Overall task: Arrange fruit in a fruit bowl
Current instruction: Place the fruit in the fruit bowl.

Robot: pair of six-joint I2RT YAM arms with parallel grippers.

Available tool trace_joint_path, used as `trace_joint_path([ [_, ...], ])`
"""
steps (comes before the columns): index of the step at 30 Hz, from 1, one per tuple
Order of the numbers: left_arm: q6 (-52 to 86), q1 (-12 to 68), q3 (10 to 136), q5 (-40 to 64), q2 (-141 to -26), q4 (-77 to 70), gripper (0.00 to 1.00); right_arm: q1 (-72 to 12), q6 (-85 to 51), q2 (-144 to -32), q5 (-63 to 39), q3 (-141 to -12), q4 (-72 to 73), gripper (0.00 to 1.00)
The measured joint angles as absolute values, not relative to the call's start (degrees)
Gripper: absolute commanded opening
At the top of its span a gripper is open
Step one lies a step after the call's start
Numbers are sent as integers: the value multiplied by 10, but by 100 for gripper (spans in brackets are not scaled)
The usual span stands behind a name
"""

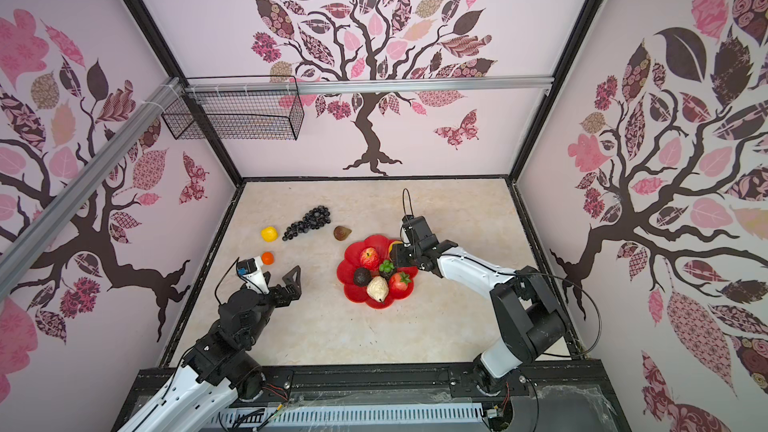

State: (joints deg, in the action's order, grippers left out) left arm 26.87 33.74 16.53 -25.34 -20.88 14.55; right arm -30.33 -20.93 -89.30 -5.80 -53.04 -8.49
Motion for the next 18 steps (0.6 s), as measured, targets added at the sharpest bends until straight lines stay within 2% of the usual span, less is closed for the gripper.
trace_joint_path([
  [9,267,337,165,-254,-210,135,98,-303,-210,-916,-57,-547,-99,51],
  [18,266,337,165,-254,-216,129,98,-303,-214,-923,-56,-555,-114,63],
])
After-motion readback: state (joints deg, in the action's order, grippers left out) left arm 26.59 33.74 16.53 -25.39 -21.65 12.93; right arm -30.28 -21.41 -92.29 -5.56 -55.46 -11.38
